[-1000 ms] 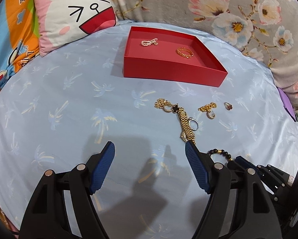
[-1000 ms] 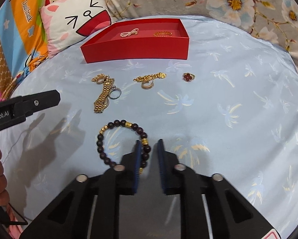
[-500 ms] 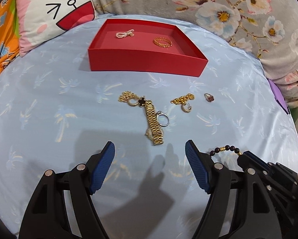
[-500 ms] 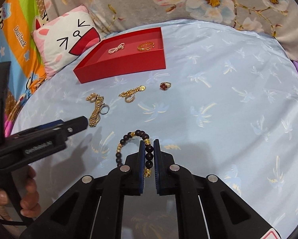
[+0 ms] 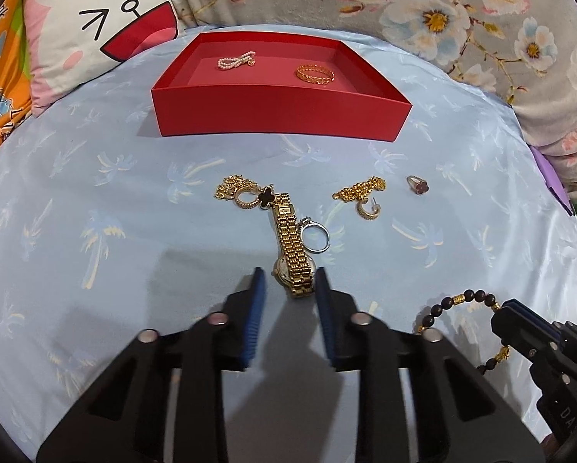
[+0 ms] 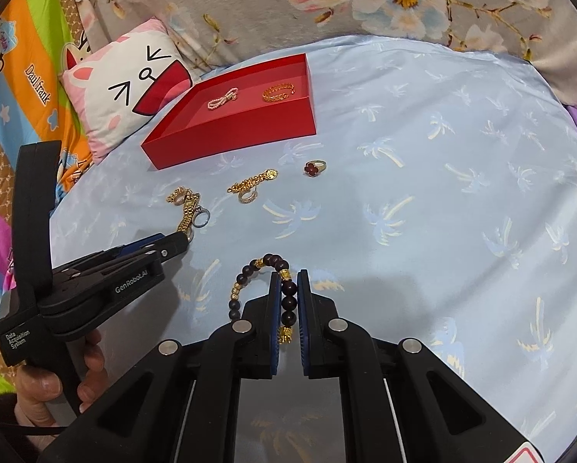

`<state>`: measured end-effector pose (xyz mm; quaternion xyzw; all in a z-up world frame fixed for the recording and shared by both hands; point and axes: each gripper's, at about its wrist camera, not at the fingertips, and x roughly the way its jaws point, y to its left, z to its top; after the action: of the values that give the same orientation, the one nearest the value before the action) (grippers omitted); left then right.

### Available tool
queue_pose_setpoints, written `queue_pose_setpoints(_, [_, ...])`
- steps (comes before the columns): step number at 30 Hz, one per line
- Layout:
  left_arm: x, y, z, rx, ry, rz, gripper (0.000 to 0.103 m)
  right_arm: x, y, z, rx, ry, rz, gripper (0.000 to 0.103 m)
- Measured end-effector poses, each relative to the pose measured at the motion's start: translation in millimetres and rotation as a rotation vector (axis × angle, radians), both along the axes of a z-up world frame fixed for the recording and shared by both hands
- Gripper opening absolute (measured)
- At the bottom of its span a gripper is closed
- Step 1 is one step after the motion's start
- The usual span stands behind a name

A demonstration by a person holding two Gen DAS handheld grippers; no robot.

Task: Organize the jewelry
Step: 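Grasp the black bead bracelet with the right tool while the left tool grasps the gold watch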

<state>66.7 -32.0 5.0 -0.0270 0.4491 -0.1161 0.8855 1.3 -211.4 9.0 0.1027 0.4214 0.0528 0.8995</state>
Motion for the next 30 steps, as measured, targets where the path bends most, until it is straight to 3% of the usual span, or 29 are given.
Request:
queue_pose_setpoints(2, [-0.9,1.9,-0.5,-0.011,-0.001,-0.004,0.011,0.1,0.1,0.1,0.002,-0.001,0.001,0.007])
queue_pose_setpoints(12, [-9.3,12.1,13.4,-0.054,-0.033,-0.010,0.011,-2.6,0.6,4.0,0.010,-0.009,-0.001,0.007])
queue_pose_setpoints(30, [-25.2,35.3,97.2,-0.112,-0.137,-0.034,0.011,-9.1,15.4,66.5,-0.007,-0.148,0.072,0.007])
